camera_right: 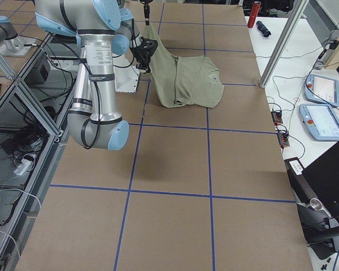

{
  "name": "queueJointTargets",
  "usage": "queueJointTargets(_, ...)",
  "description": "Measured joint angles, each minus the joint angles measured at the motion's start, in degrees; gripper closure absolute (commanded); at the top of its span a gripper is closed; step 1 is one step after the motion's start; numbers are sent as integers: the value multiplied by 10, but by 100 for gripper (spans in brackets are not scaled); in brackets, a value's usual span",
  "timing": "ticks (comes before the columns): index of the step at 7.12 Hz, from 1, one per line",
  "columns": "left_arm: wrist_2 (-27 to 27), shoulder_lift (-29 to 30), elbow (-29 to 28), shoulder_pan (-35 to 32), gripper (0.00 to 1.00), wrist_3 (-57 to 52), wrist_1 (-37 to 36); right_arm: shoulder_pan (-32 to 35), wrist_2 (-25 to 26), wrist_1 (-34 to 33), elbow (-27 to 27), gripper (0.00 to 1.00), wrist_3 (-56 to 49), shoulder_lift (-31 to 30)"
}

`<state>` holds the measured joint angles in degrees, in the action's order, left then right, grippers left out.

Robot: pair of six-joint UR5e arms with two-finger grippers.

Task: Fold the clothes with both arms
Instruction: 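Lift the hem with both grippers and carry it toward the collar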

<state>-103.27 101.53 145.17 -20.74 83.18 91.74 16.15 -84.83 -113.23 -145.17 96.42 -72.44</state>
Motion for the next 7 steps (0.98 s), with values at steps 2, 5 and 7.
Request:
queueJointTargets(2, -4, 48, -108, -100, 100, -109, 0, 89, -27, 15, 130, 100, -70, 84)
queueJointTargets(5, -4, 114, -257, -188, 100, -191, 8, 165, -34, 111, 296, 100, -126, 148)
queueJointTargets(7, -2, 136, -344, -228, 100, -223, 55, 205, -43, 144, 374, 100, -152, 179)
